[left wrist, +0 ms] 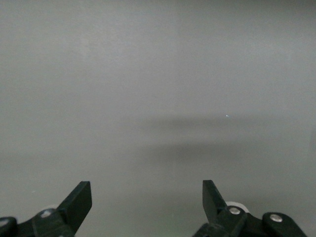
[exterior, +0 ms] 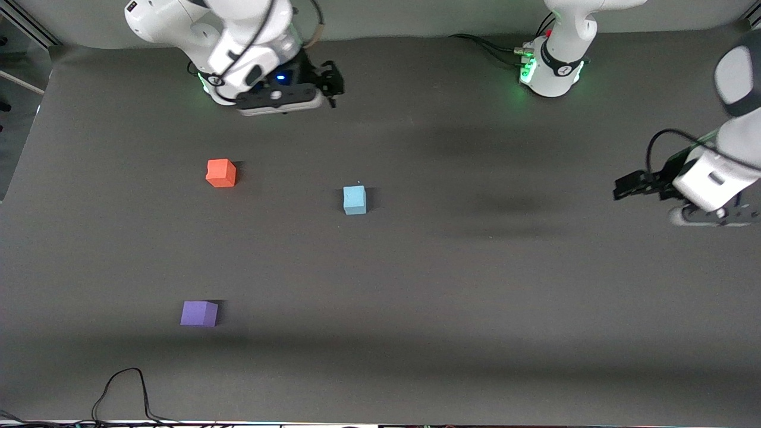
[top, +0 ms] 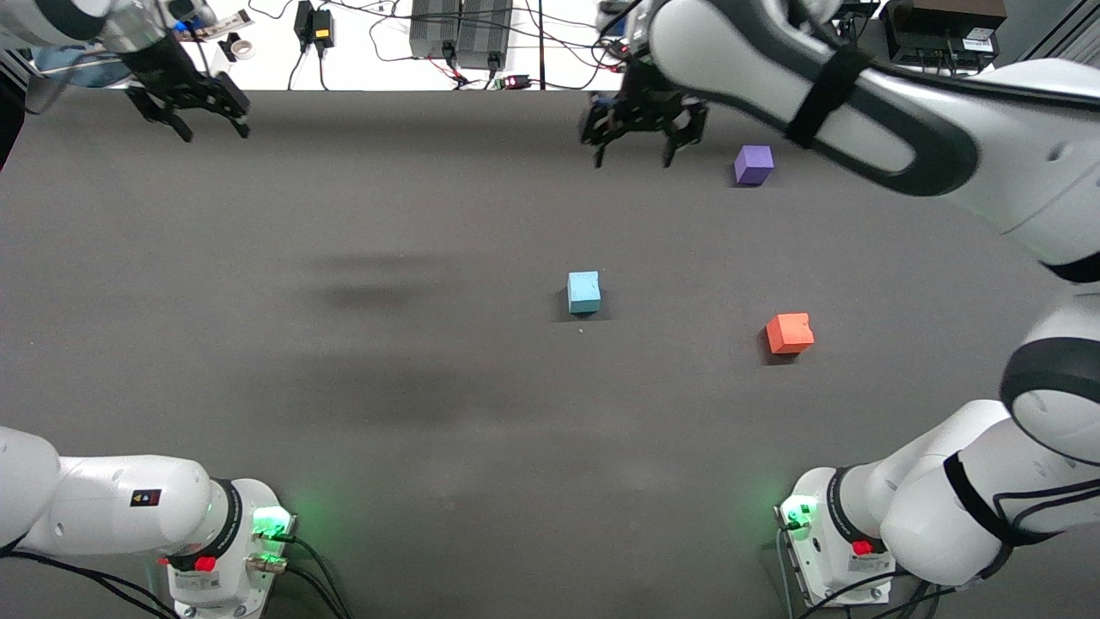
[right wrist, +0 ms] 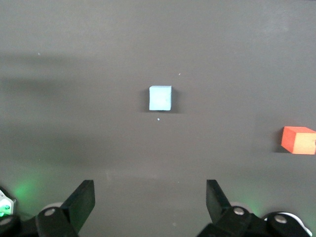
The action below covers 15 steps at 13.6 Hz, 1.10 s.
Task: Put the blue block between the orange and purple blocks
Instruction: 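Reach the right gripper to the blue block and close on it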
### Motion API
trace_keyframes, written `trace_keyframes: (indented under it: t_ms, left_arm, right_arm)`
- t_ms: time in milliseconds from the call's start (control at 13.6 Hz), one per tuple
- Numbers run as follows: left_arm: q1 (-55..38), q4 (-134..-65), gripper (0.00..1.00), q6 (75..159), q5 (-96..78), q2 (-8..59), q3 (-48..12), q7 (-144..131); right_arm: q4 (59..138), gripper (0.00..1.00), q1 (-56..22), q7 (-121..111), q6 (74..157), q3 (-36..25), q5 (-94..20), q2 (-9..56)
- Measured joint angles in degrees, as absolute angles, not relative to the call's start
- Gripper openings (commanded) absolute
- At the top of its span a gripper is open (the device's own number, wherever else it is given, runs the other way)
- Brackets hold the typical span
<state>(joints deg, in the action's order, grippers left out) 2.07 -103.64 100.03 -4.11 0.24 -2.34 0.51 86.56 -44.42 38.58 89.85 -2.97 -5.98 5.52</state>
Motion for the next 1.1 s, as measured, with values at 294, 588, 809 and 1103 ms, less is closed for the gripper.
trace_keyframes:
  t_ms: [294,588,809,1103]
  left_arm:
    - [2.1,-99.9,1.00,94.0,-3.0,-2.1,-2.5,0.8]
    - [2.1,-97.9,1.00,92.8,-2.9,-2.1,-2.4,1.0]
    - [2.1,-96.7,1.00,91.4,-2.0,-2.1,-2.4,1.2]
    - [2.1,-95.7,1.00,89.2,0.5,-2.1,-2.8,2.0]
  right_arm:
    - [87.1,1.00,-46.5,38.5,91.5,-3.1,-5.9,8.7]
    - [98.4,1.00,-47.0,36.5,104.0,-3.1,-5.6,9.6]
    - [109.7,1.00,-47.0,34.2,118.6,-3.5,-3.5,10.5]
    - [117.5,1.00,-47.1,33.3,134.4,-3.8,-3.2,18.1]
